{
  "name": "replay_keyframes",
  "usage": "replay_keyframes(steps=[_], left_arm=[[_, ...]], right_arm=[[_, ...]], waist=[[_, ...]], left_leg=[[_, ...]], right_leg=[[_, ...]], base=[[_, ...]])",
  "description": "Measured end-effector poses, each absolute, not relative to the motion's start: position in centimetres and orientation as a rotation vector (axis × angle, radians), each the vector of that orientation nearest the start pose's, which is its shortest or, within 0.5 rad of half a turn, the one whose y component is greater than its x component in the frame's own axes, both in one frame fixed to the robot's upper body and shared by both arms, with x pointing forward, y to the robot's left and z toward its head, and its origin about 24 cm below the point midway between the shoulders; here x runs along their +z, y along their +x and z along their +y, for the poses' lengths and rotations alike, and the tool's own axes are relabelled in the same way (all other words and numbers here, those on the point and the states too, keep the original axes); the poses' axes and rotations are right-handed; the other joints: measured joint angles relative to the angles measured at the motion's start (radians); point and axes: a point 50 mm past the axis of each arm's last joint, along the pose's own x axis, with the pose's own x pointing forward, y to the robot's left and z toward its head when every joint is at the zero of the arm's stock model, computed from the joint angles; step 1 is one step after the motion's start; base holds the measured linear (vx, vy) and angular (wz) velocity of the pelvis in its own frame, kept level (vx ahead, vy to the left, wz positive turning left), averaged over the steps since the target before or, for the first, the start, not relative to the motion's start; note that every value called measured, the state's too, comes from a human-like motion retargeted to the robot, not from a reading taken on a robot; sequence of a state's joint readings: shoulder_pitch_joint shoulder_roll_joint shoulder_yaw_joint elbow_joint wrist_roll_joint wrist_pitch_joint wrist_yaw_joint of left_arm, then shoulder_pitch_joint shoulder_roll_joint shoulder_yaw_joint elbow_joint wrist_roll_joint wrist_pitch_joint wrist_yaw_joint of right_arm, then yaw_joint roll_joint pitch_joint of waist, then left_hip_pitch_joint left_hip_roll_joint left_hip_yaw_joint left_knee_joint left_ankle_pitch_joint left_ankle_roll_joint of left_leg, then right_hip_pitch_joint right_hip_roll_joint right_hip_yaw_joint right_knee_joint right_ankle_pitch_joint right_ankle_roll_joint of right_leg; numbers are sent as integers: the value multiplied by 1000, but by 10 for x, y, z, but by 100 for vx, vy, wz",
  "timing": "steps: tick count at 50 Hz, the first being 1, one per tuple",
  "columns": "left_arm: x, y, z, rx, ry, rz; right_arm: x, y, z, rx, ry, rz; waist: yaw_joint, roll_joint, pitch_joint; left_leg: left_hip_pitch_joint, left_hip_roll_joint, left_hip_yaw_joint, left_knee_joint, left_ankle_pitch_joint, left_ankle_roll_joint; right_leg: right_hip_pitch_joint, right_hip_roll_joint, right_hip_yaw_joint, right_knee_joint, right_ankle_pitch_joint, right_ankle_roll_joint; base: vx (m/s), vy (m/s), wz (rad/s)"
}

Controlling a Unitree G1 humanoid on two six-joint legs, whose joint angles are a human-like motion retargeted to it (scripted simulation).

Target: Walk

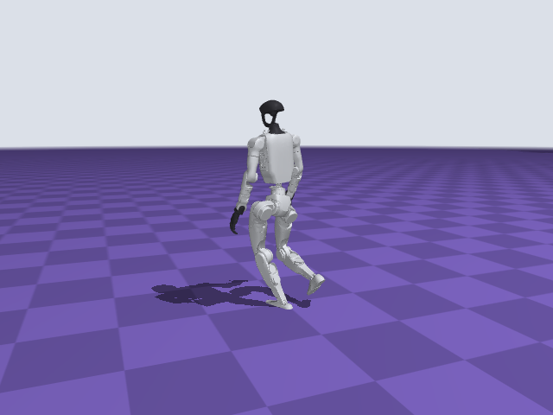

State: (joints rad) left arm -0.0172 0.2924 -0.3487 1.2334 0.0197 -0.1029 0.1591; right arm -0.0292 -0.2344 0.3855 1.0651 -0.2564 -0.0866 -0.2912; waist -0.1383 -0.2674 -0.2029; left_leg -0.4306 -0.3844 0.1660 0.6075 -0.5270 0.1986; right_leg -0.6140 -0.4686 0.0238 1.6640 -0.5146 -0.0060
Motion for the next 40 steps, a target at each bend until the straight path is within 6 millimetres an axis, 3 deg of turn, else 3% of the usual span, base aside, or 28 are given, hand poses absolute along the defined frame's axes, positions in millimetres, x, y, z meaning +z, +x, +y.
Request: replay_keyframes(steps=[2,5,10,15,17,20,22,25,28,31,36,40], left_arm=[[-147,127,240,-35,601,1021],[-131,166,238,-47,646,886],[-99,222,233,-64,712,665],[-89,235,228,-70,737,586],[-94,227,229,-72,741,610],[-107,207,229,-89,745,680],[-116,192,227,-113,759,732],[-129,168,228,-144,775,818],[-142,137,232,-147,763,923],[-153,100,237,-128,719,1045],[-163,44,243,-60,621,1221],[-166,12,243,-30,581,1323]], right_arm=[[-146,129,-203,131,-768,868],[-150,111,-210,122,-783,917],[-156,83,-223,105,-819,1009],[-159,59,-234,105,-858,1075],[-158,55,-237,87,-869,1080],[-156,61,-243,45,-892,1059],[-154,69,-244,21,-903,1030],[-151,85,-240,-10,-906,980],[-147,104,-235,-43,-890,933],[-141,126,-231,-70,-871,871],[-125,166,-225,-68,-879,734],[-121,175,-220,-52,-873,695]], waist=[[-20,25,1],[-39,69,3],[-15,165,-18],[-10,191,-33],[-4,226,-29],[20,326,-13],[46,348,-18],[84,335,-27],[118,299,-24],[136,260,-13],[131,191,-21],[132,148,-36]], left_leg=[[87,12,-27,-58,-23,-14],[197,44,-67,-120,-57,-30],[271,149,-92,-75,-157,-50],[285,194,-116,184,-271,-67],[276,256,-117,367,-248,-98],[169,438,-118,726,-80,-165],[54,530,-106,903,-3,-149],[-135,602,-89,1041,-32,-71],[-287,582,-62,975,-105,-23],[-388,516,-28,761,-130,-25],[-442,339,-4,253,-67,-74],[-461,260,0,239,-19,-57]], right_leg=[[-72,14,-45,-80,-57,-14],[-143,79,-109,-304,-84,10],[-183,310,-137,-815,-25,94],[-194,400,-91,-738,-12,75],[-162,451,-106,-670,-19,41],[-88,567,-175,-684,-46,-36],[-49,608,-185,-722,-69,-66],[24,629,-163,-801,-99,-72],[107,622,-119,-854,-130,-54],[190,594,-82,-875,-171,-36],[294,499,-50,-873,-236,-4],[324,432,-33,-721,-270,35]], base=[[53,-1,-15],[45,-3,-7],[29,-3,-29],[13,-6,-9],[10,-8,-18],[3,-9,-36],[1,-7,-30],[2,-4,-7],[0,0,0],[5,5,-8],[4,6,0],[0,4,2]])
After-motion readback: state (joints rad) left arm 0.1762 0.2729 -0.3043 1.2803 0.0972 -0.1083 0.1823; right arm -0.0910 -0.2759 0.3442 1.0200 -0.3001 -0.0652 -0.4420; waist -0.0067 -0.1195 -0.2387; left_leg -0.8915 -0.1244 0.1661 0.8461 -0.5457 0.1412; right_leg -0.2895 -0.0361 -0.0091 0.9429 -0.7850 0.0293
